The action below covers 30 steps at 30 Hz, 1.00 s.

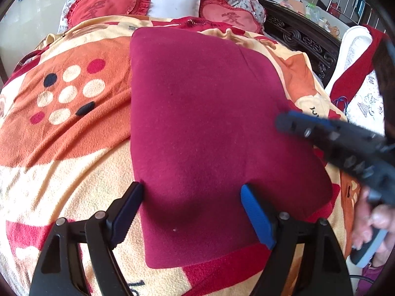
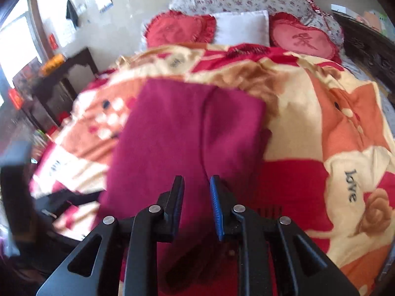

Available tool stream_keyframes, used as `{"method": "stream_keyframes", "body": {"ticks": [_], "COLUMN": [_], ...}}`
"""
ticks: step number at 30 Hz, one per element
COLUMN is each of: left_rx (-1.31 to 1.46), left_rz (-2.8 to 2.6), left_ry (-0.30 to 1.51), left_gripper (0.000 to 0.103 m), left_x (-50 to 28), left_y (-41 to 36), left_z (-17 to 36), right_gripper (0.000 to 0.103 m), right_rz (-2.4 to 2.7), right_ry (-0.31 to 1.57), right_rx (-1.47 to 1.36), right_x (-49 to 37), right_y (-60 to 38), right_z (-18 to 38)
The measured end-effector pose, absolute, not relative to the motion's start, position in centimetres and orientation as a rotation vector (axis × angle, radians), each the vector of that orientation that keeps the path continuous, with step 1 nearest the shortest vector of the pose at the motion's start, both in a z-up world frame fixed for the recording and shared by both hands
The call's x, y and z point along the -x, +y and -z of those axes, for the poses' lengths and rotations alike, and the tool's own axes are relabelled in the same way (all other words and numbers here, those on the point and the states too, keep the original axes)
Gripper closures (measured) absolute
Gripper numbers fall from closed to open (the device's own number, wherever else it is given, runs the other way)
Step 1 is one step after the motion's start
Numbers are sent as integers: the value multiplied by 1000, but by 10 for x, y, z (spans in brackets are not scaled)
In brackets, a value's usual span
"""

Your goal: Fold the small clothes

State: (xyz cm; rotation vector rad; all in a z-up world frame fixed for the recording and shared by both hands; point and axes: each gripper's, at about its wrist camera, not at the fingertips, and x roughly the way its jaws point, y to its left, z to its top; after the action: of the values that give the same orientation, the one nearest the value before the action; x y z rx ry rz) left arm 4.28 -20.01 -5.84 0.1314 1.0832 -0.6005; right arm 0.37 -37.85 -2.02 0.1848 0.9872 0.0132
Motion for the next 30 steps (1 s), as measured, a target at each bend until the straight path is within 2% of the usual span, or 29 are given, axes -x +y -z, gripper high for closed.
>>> {"method": "stream_keyframes", "body": {"ticks": [4, 11, 15, 18, 23, 26, 29, 30], "left_rx": [-146, -144, -110, -91, -93, -93, -93, -93], "left_rz": [594, 583, 585, 587, 573, 566, 560, 560], "left_ry": [1081, 1072, 1079, 1073, 1062, 1051, 1040, 1040], "left_gripper": [18, 18, 18, 17, 15, 15, 15, 15], "left_x": [-41, -42, -48, -57, -71, -80, -87, -89], "left_y": [-199, -194, -192, -192, -198, -201, -201, -201], "left_z": [59, 53, 49, 43, 38, 37, 36, 36], "right_gripper": [103, 103, 96, 85, 81, 66, 60, 56], "right_rz": [42, 35, 98, 82, 58, 56, 31, 17], "right_ry": [990, 946, 978, 997, 963, 929, 921, 915], "right_rx": [-212, -292, -305, -388, -480, -512, -564, -592], "right_x": [5, 14, 10, 11, 16, 15, 11, 9], "right_y": [-387, -391, -395, -404, -422, -427, -432, -434], "right_z": [43, 11, 29, 53, 46, 43, 50, 54]}}
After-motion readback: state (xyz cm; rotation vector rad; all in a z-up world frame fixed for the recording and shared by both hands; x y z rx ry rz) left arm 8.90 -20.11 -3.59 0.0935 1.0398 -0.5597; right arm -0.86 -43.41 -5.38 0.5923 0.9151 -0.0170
